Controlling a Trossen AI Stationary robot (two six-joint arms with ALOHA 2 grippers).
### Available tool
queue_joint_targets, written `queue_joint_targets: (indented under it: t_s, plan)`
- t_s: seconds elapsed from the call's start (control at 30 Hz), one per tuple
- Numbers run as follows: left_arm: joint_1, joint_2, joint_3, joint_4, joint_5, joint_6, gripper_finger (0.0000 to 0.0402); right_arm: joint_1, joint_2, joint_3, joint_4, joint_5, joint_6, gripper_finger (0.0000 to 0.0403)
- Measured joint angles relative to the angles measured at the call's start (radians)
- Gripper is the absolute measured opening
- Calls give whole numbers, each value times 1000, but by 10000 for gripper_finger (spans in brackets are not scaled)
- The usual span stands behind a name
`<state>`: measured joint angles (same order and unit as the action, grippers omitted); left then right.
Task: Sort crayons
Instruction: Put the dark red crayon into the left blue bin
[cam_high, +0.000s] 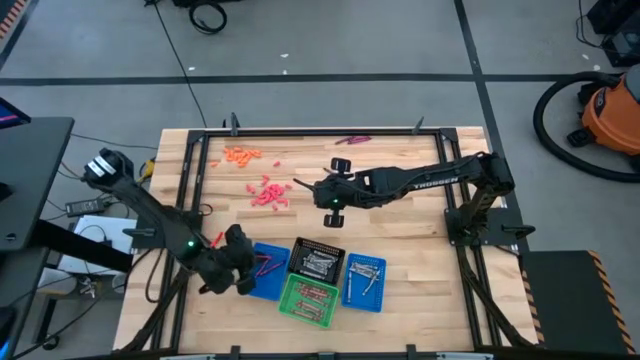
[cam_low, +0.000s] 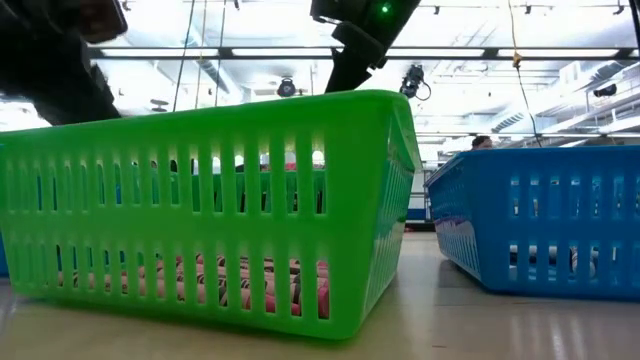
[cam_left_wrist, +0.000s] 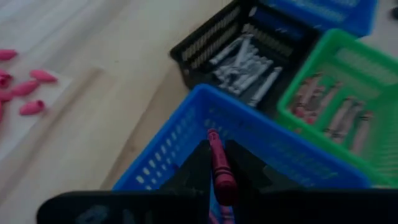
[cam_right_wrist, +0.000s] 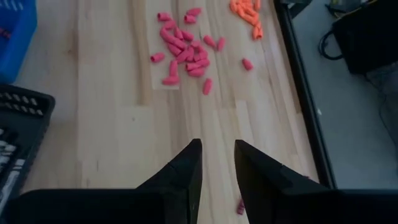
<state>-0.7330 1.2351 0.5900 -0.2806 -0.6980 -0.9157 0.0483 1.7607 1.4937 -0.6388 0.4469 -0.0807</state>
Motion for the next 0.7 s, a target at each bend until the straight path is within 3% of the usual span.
queue_joint_targets:
  t_s: [0.37, 0.7]
  plan:
    - [13, 153, 0, 18, -16, -47, 37, 12, 1, 0, -21, -5, 8, 100]
    - [36, 194, 0, 52, 17, -38, 54, 11, 1, 0, -20, -29, 8, 100]
